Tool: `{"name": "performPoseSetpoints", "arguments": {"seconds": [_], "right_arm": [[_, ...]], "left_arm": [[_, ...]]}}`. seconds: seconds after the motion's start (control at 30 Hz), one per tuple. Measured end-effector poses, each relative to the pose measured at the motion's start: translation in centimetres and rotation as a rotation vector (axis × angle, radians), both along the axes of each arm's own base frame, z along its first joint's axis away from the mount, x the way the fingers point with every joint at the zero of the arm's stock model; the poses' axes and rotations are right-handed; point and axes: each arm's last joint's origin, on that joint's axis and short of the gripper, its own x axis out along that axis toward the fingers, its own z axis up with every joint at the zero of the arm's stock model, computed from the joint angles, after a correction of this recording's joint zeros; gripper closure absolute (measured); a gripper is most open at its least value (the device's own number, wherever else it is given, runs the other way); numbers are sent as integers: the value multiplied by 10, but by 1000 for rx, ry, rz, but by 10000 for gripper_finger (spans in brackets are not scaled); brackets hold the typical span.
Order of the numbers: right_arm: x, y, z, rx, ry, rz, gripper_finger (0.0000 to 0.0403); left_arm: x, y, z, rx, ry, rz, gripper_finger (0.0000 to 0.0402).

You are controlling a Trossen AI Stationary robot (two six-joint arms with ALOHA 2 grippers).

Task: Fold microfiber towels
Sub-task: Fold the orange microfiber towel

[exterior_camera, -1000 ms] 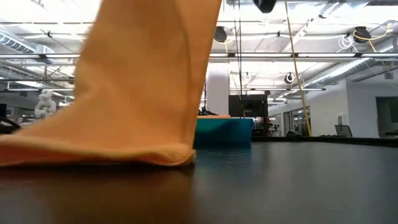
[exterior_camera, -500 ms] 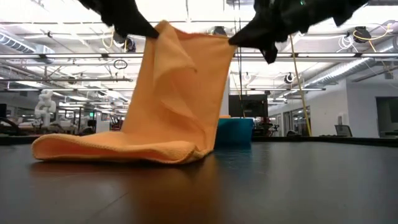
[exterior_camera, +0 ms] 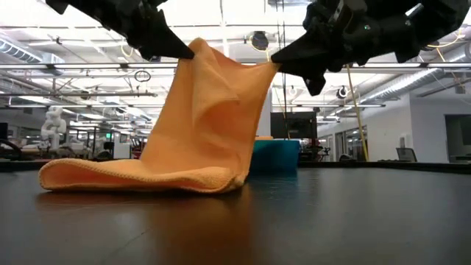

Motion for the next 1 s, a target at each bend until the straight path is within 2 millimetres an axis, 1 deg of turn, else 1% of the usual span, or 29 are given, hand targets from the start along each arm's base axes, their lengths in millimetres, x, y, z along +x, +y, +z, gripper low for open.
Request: {"name": "performPoseSetpoints", "arguments": {"seconds": [0.2, 0.4, 0.47, 0.53, 0.63, 0.8, 0.9, 1.0], "right_arm": [[7, 0, -8, -34, -22, 8, 311], [12, 4, -14, -76, -34, 40, 282], [13, 4, -15, -69, -40, 61, 276], [13, 6, -16, -66, -37, 80, 274], [13, 9, -16, -66, -37, 89, 273], [12, 15, -16, -80, -41, 111, 273], [12, 18, -17, -92, -37, 105, 273], [11, 21, -17, -109, -34, 96, 273]], "left_arm": [[1, 0, -1, 20, 6, -2, 396], [8, -2, -11, 88, 49, 0, 398], [11, -4, -18, 107, 81, 4, 399], [15, -8, -21, 118, 77, 1, 399], [15, -19, -22, 149, 69, -26, 399], [12, -39, -22, 203, 52, -8, 400], [6, -56, -21, 221, 26, -3, 400], [1, -77, -24, 242, 3, 26, 400]]}}
